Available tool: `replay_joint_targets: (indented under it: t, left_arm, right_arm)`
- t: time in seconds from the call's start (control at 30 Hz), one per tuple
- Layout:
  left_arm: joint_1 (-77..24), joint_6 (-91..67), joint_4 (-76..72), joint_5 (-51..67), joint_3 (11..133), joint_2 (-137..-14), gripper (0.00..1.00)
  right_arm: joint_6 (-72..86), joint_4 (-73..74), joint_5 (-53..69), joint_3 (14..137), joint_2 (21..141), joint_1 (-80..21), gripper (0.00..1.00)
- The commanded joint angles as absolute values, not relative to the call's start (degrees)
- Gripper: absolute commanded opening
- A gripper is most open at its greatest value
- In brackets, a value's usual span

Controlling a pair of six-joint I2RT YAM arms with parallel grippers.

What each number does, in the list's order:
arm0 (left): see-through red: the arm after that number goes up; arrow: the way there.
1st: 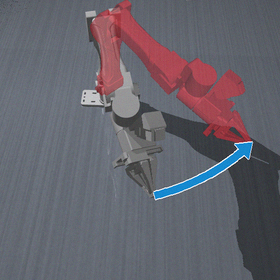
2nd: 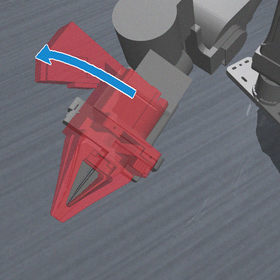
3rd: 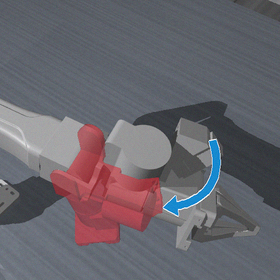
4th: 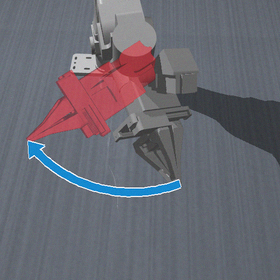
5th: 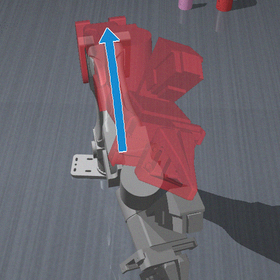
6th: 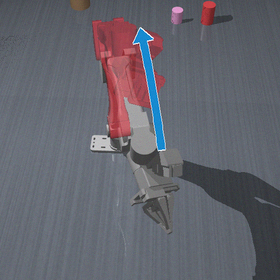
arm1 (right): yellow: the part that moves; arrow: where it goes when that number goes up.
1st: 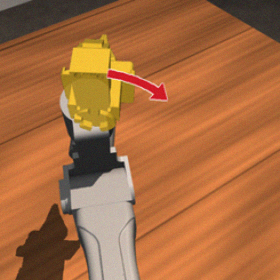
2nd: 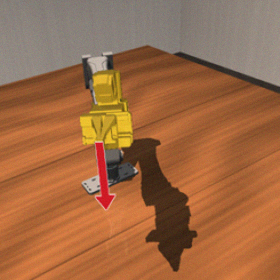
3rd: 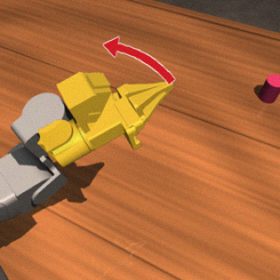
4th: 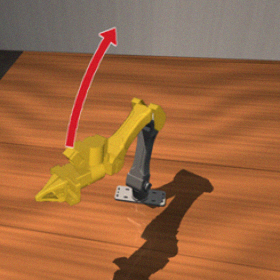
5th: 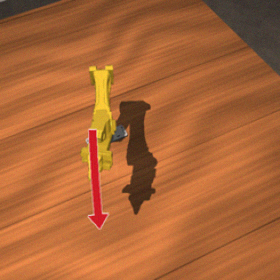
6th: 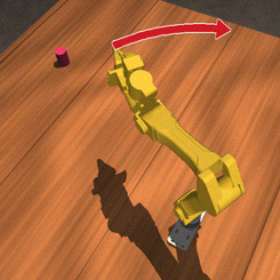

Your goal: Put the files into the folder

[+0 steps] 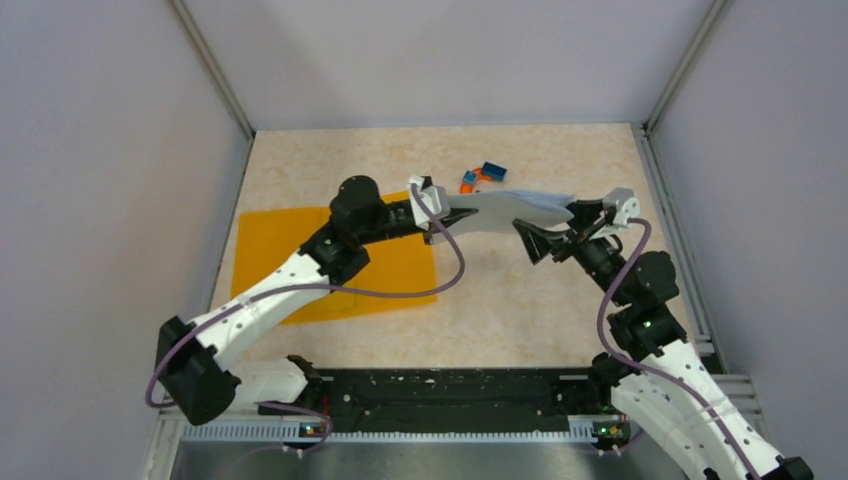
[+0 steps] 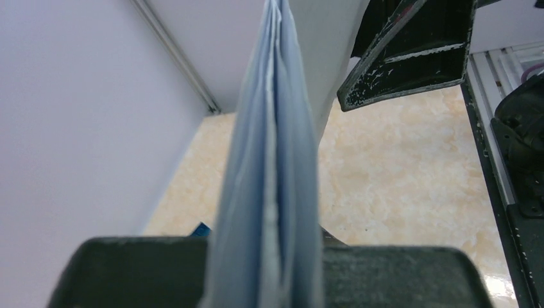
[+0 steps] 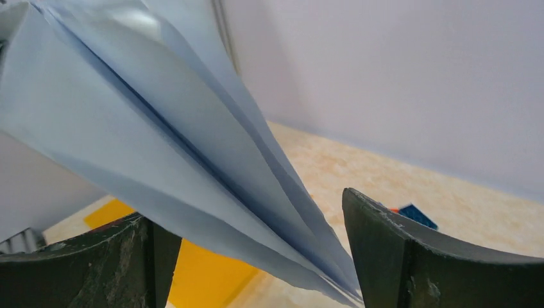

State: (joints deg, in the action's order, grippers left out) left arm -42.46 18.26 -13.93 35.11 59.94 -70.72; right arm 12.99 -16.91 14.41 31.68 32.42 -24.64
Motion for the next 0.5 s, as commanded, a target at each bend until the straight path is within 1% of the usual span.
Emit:
replay_joint_targets:
  t: [0.0,0.17,0.27,0.37,0.47]
  left_arm:
    - [-42.1,22.6,-2.3,37.5,65.7,-65.7,0.00]
    - [-41.5,20.2,-0.2,40.9,68.8,-64.0,0.00]
    - [-39.9,16.6,-1.7,43.8,68.6,-63.7,0.00]
    - [-37.8,11.2,-5.7,46.8,68.3,-64.8,0.00]
    - [-36.1,5.2,-13.7,49.2,65.8,-66.5,0.00]
  right_arm:
    - [11.8,-15.1,25.8,40.3,34.4,-25.1,0.88]
    - [10.5,-10.8,33.6,47.4,36.6,-25.1,0.88]
    - [10.6,-9.6,35.8,48.7,37.2,-25.1,0.86]
    - [11.8,-9.5,37.2,47.7,37.2,-25.1,0.80]
    - [13.1,-10.2,36.8,45.2,36.7,-25.1,0.75]
